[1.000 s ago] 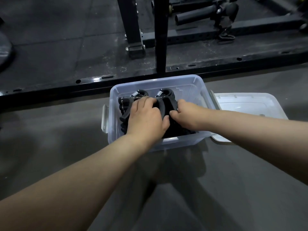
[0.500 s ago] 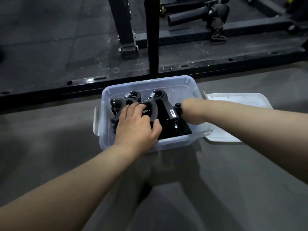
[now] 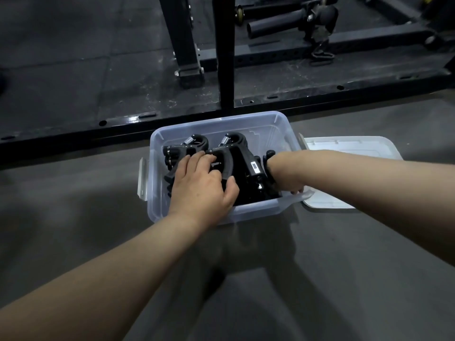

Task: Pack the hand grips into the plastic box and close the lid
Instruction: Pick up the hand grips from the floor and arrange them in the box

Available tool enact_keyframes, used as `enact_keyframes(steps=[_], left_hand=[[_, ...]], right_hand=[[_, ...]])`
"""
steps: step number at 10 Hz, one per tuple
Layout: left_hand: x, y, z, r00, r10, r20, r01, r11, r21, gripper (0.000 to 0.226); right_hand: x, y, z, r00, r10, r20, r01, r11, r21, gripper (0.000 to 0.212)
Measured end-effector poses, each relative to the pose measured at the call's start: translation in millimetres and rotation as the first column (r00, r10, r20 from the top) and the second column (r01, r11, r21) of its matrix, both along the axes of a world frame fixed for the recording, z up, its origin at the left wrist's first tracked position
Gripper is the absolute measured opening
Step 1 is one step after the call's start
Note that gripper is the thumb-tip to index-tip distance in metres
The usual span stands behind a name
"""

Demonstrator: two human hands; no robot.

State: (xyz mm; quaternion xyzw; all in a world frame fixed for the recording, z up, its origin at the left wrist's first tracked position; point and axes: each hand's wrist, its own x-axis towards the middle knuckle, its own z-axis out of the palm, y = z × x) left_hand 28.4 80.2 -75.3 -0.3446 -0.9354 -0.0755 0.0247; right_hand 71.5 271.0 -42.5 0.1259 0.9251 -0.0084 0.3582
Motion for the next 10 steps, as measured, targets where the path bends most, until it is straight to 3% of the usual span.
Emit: enact_keyframes(steps=[1,2,3,5,6,8,9,10], left_hand=[[0,0,1,1.000,0.001,0.004,-0.001,1.000,-0.008,0.060],[0,1,1,1.000,0.005,0.008,-0.005,1.000,-0.010,0.059],[1,0,1,1.000,0.004,0.010,-0.004,1.000,-0.009,0.059],[0,0,1,1.000,-0.004,0.028,0.003,1.000,0.012,0.060],[0,1,1,0.999,0.002,0.033,-0.002,1.000,0.009,0.060],[0,0,0,1.000,-0.001,0.021,0.001,1.000,0.009,0.060],[0,0,1,1.000,0.002,0.023,-0.003,1.000,0.008,0.060],[1,1,1,1.000,0.002,0.018,-0.002,1.000,0.009,0.060]], right_hand=[[-5,-13,12,0.976,0.120,0.181,-0.139,0.986,0.096,0.028],[-9,-13,7,0.964,0.182,0.192,-0.206,0.972,0.112,0.022],[0,-12,3,0.990,0.105,0.091,-0.112,0.991,0.077,0.006],[-6,14,24,0.985,-0.060,-0.159,0.056,0.998,-0.025,0.019],[-12,19,25,0.992,-0.083,-0.093,0.079,0.996,-0.049,0.030],[-11,6,-3,0.986,-0.166,0.023,0.168,0.981,-0.093,0.030],[-9,1,-14,0.997,-0.066,0.030,0.067,0.998,-0.003,0.022],[-5,-3,-22,0.999,0.036,0.025,-0.035,0.999,-0.023,0.016]])
